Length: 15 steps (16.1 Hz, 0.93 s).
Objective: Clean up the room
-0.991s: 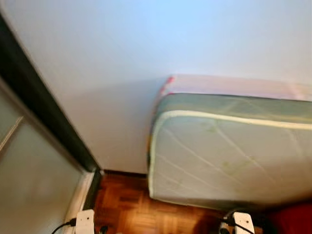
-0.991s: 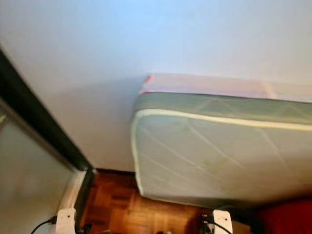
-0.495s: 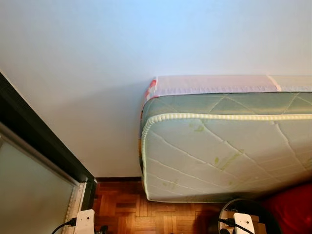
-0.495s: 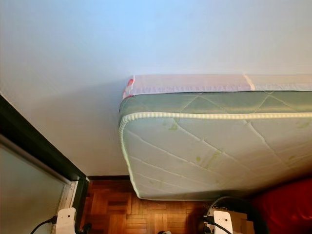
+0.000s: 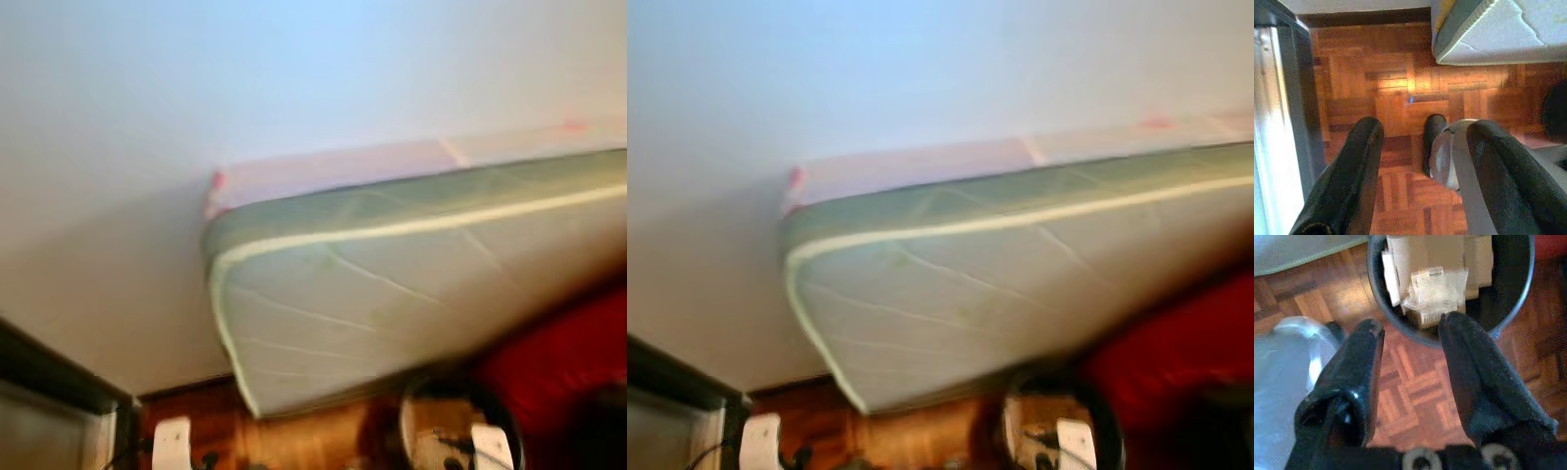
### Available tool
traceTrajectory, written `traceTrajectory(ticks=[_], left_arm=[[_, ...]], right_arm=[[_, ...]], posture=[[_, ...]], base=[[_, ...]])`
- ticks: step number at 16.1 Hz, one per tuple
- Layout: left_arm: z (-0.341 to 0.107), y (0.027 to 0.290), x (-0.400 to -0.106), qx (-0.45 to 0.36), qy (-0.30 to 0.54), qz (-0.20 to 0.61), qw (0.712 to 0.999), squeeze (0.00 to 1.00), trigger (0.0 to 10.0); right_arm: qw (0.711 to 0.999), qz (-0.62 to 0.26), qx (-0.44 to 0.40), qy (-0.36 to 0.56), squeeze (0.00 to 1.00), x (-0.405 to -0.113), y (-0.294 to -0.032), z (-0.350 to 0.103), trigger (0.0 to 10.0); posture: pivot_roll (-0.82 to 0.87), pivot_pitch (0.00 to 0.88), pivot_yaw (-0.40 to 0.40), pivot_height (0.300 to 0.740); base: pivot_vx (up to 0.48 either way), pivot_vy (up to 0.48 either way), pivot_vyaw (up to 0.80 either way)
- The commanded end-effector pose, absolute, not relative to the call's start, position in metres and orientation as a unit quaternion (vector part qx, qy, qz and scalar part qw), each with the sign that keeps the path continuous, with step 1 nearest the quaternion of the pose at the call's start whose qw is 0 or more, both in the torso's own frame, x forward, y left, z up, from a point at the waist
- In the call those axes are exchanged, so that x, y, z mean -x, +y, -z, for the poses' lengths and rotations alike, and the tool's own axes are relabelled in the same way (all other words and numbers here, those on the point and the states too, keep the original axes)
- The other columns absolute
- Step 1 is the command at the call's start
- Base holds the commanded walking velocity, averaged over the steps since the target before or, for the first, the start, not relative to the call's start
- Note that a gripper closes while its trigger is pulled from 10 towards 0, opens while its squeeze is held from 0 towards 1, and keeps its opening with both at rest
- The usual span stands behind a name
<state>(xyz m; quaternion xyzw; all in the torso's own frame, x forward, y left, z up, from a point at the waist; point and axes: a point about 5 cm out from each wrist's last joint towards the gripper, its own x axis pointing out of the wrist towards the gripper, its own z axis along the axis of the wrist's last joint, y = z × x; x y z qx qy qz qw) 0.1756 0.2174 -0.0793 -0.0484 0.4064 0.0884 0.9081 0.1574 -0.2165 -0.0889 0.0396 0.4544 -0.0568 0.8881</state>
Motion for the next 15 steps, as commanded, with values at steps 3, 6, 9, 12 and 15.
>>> traceTrajectory(ticks=[3,6,9,12,15], left_arm=[[0.0755,0.2154,-0.1905,0.032,0.441,-0.046,0.896,0.0,10.0],[0.0755,0.2157,-0.1903,0.032,0.441,-0.047,0.896,0.0,10.0],[0.0753,0.2159,-0.1904,0.029,0.44,-0.043,0.896,0.0,10.0],[0.0753,0.216,-0.1902,0.02,0.441,-0.036,0.896,0.0,10.0],[0.0758,0.2163,-0.1892,0.021,0.443,-0.036,0.896,0.0,10.0]], right_arm=[[0.906,0.04,-0.11,0.407,0.0,-0.2335,-0.2043,0.0535,10.0],[0.906,0.039,-0.11,0.407,0.0,-0.2332,-0.2039,0.0537,10.0],[0.905,0.041,-0.111,0.408,0.0,-0.2328,-0.2035,0.0541,10.0],[0.905,0.043,-0.111,0.408,0.0,-0.2321,-0.2035,0.0546,10.0],[0.905,0.043,-0.11,0.409,0.0,-0.2312,-0.2032,0.0552,10.0]], posture=[[0.08,0.0,-0.066,0.74],[0.08,0.0,-0.063,0.74],[0.08,0.0,-0.065,0.74],[0.08,0.0,-0.064,0.74],[0.08,0.0,-0.062,0.74]], base=[[0.0,0.0,-0.76],[0.0,0.0,-0.76],[0.0,0.0,-0.76],[0.0,0.0,-0.76],[0.0,0.0,-0.76]])
